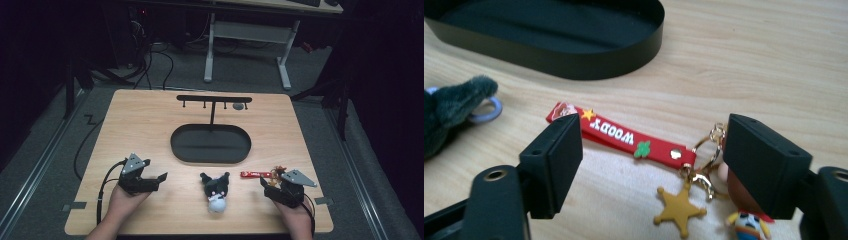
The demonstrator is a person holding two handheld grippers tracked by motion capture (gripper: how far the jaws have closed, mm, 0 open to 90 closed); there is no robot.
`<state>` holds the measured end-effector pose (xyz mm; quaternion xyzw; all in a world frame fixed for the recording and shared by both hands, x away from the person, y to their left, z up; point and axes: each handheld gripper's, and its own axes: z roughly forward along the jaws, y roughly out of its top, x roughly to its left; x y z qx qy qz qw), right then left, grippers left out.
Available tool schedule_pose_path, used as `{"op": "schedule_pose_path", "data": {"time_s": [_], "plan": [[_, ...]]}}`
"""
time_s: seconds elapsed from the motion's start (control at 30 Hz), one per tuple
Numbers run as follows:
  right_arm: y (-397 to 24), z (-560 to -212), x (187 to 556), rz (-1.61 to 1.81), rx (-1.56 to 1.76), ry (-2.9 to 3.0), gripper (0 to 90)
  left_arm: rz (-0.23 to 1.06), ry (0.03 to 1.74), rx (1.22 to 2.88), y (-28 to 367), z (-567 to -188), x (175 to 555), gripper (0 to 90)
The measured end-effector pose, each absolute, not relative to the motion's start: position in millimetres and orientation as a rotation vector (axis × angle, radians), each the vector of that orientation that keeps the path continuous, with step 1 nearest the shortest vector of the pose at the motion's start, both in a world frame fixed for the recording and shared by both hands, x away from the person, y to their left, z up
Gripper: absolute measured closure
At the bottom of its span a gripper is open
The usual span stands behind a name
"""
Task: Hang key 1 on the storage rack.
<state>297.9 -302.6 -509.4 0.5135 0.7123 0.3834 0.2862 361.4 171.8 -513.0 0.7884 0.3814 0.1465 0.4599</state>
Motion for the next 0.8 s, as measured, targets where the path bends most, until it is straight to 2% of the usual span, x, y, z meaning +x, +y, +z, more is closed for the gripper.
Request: {"op": "schedule_pose_path", "data": {"time_s": [0.8], "plan": [[-308.6, -508.9, 300.3, 1.039, 1.371, 1.935, 18.5, 0.399, 0.895, 1.972, 165.7, -513.3, 357.9, 14.9]]}}
